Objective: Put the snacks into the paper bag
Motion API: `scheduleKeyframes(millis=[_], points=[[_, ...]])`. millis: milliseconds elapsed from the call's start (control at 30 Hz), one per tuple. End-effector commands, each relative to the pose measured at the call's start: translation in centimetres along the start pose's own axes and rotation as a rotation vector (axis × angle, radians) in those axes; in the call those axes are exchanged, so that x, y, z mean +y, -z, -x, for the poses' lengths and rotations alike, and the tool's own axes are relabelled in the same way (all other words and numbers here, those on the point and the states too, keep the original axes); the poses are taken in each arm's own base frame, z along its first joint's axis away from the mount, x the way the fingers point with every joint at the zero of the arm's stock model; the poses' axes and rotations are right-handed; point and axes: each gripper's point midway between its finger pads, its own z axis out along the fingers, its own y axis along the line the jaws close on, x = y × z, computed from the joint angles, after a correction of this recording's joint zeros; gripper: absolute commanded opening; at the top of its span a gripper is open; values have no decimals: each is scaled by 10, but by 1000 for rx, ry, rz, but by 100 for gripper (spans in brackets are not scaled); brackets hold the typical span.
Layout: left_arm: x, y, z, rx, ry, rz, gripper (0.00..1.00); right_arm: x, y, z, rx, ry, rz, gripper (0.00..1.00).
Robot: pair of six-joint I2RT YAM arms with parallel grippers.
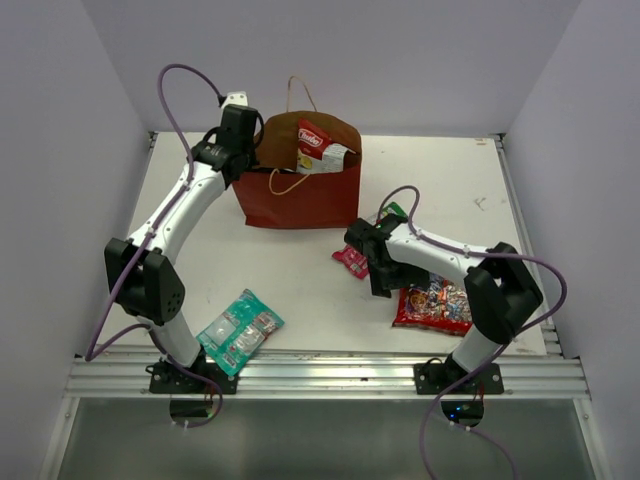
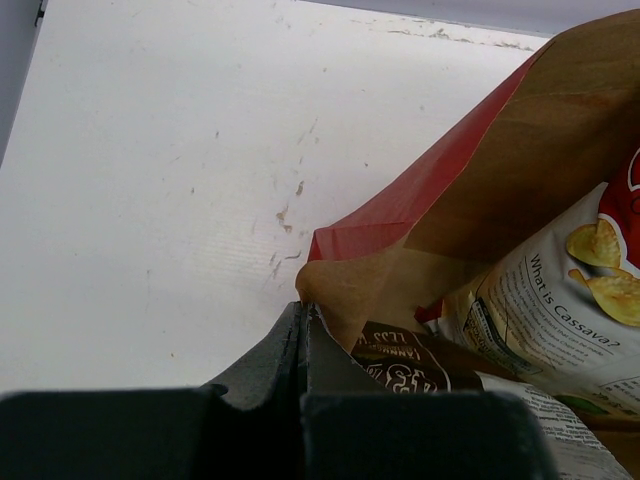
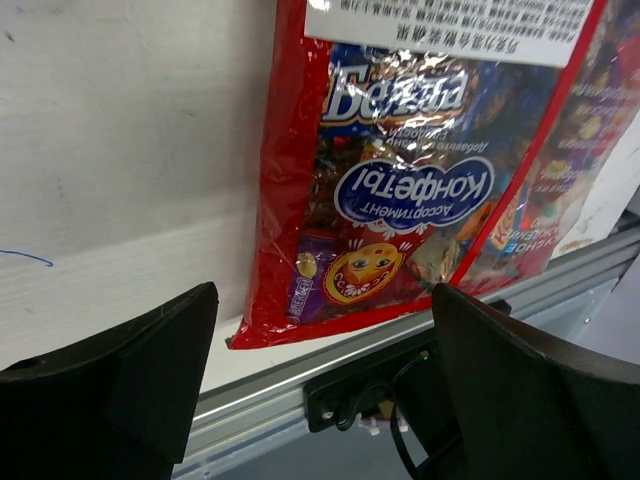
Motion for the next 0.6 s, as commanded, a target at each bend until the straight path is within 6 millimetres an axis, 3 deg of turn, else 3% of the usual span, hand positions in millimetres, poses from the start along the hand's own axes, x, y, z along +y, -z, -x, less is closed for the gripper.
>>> scheduleKeyframes(millis=[0, 267, 400, 500, 533, 567], points=[[-2, 3, -3, 6, 22, -24, 0, -1, -6, -16, 59, -41, -23, 91], [-2, 6, -1, -1, 17, -29, 0, -9, -28, -32, 139, -119, 10, 74], [-2, 6, 0, -4, 16, -32, 0, -3, -33, -32, 155, -115, 46, 55], [-2, 6, 0, -5, 16, -32, 0, 2, -36, -34, 178, -102, 71, 23], [-2, 7, 2, -10, 17, -34, 0, 0, -35, -32, 169, -102, 65, 0], [-2, 7, 1, -9, 16, -30, 0, -2, -33, -29, 157, -105, 61, 0]])
